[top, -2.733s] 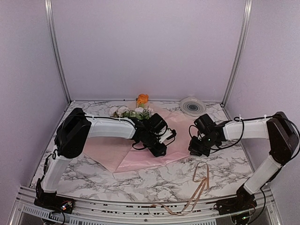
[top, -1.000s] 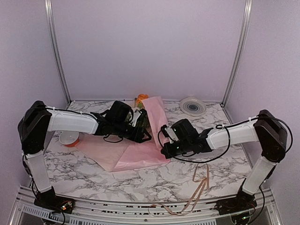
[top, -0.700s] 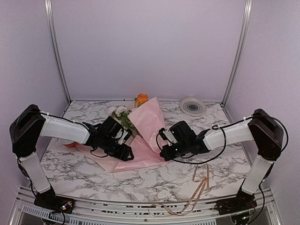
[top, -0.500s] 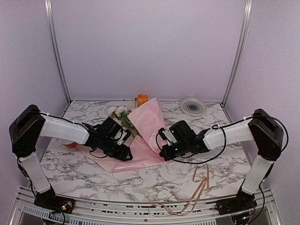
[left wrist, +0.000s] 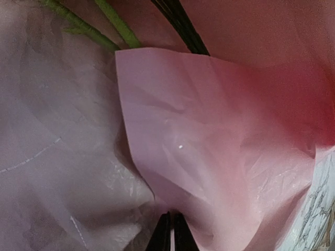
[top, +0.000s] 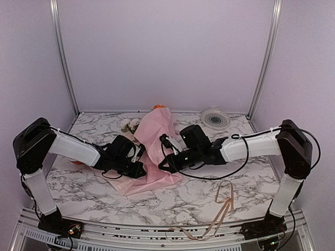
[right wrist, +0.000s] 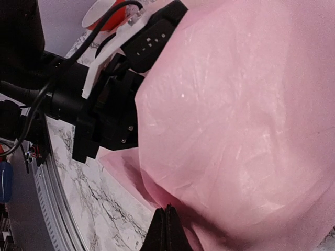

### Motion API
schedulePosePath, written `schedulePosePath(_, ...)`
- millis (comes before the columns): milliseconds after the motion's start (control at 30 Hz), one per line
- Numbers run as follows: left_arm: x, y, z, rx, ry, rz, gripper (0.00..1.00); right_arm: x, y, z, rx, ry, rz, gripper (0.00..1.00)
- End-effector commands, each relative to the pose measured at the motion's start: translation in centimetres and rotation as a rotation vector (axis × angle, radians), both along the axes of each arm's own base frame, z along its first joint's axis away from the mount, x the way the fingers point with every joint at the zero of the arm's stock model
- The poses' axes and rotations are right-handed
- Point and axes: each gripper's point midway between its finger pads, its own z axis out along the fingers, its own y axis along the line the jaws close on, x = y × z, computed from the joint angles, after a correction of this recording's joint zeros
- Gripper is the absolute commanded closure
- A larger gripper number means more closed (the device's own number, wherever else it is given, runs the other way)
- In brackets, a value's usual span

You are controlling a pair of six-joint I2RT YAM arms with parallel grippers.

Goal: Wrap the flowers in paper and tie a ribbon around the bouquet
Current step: Fold the one-fourth-folded wrapping paper at the center of the board.

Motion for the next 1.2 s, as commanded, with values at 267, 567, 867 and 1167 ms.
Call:
schedulePosePath(267, 1.8, 0.8, 1.0, -0.038, -0.100, 0.092, 0.97, -0.5, 2.1, -4.4, -0.016, 0.130, 0.090, 1.00)
schedulePosePath(567, 2.8, 2.3, 6.9, -0.118, -0.243, 0.118, 0.51, -0.2, 1.4, -6.1, -0.042, 0.140, 0.072, 1.00)
schedulePosePath(867, 3.3, 3.1, 8.7, -0.425, -0.215, 0.192, 0.32, 0.4, 1.5, -5.8, -0.044, 0.114, 0.064, 1.00)
schedulePosePath(1167, 6.0, 1.3, 10.2, -0.554, -0.190, 0.195, 0.26, 0.6, 1.4, -5.7, -0.058, 0.093, 0.063, 1.00)
